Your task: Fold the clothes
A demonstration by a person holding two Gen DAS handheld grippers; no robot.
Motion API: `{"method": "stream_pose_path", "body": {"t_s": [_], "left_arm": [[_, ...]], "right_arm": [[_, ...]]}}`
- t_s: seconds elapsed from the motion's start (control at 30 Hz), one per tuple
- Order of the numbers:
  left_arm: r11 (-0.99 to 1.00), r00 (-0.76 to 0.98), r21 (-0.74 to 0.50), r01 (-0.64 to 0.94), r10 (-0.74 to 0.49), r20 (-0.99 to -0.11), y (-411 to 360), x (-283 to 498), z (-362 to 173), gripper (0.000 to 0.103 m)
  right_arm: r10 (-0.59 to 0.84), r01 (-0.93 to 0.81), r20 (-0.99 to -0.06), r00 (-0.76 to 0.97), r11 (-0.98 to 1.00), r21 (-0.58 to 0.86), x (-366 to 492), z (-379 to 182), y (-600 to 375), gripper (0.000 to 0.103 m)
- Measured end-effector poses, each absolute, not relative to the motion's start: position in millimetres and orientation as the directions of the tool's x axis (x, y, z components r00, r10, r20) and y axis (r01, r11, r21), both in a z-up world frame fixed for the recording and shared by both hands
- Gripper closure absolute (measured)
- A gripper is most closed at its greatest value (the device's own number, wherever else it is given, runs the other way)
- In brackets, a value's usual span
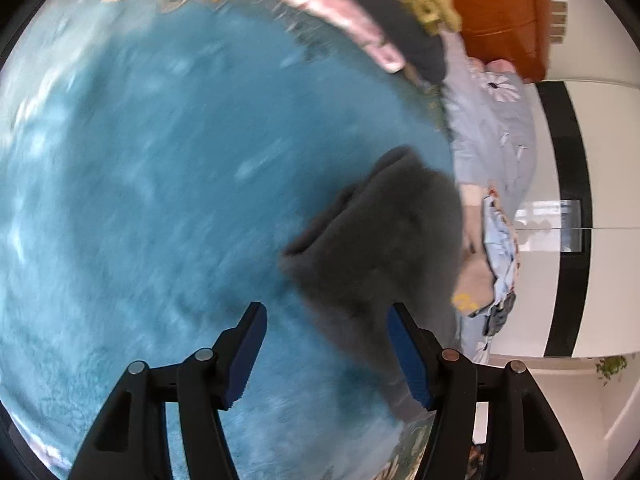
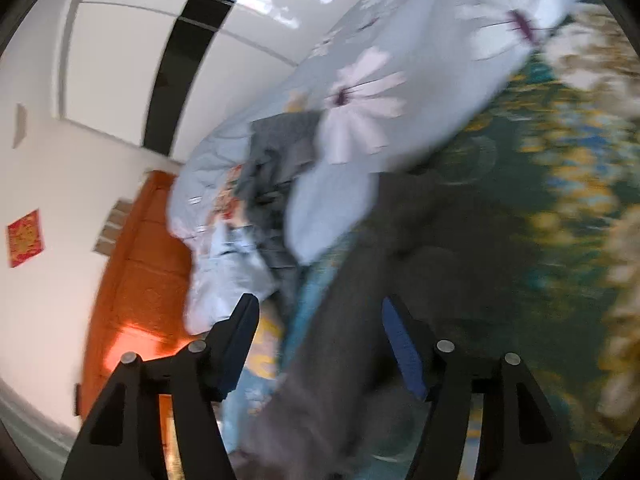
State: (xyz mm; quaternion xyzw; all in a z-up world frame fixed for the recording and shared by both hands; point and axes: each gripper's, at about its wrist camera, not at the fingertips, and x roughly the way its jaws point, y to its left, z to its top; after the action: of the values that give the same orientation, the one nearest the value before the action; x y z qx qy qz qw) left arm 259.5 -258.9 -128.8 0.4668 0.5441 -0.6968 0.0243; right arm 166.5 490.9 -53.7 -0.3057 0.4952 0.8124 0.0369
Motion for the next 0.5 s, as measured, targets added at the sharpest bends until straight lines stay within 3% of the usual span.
{"method": "stream_pose_path", "body": {"t_s": [0.13,0.23,0.43,0.5], "left_arm": [[-0.405,-0.586,-0.750,0.523,0.468,-0.662,-255.6,251.9,-130.9,0.037],[-0.405,-0.605,-0.761,0.506,0.462,-0.648,-253.2,245.5,-131.5,0.036],[-0.405,-0.643,-0.783,0.472,0.450,-0.620,-248.5,232.9,-132.7,0.036],[-0.407,-0.649,-0.786,0.466,0.447,-0.616,-247.5,229.2,-133.4,0.027]], "right_arm": [[-0.233,-0.470,-0.618,-0.751,-0.468,0.748,180.1,-86.6,502.2,0.035],[-0.283,-0.463,-0.590,-0.756,-0.406,0.788,169.5,-106.7,498.3,0.024],[-0.315,-0.415,-0.530,-0.787,-0.365,0.833,134.7,-116.9,481.8,0.024],[-0.317,-0.411,-0.539,-0.781,-0.389,0.824,121.0,-115.0,473.9,0.024]]}}
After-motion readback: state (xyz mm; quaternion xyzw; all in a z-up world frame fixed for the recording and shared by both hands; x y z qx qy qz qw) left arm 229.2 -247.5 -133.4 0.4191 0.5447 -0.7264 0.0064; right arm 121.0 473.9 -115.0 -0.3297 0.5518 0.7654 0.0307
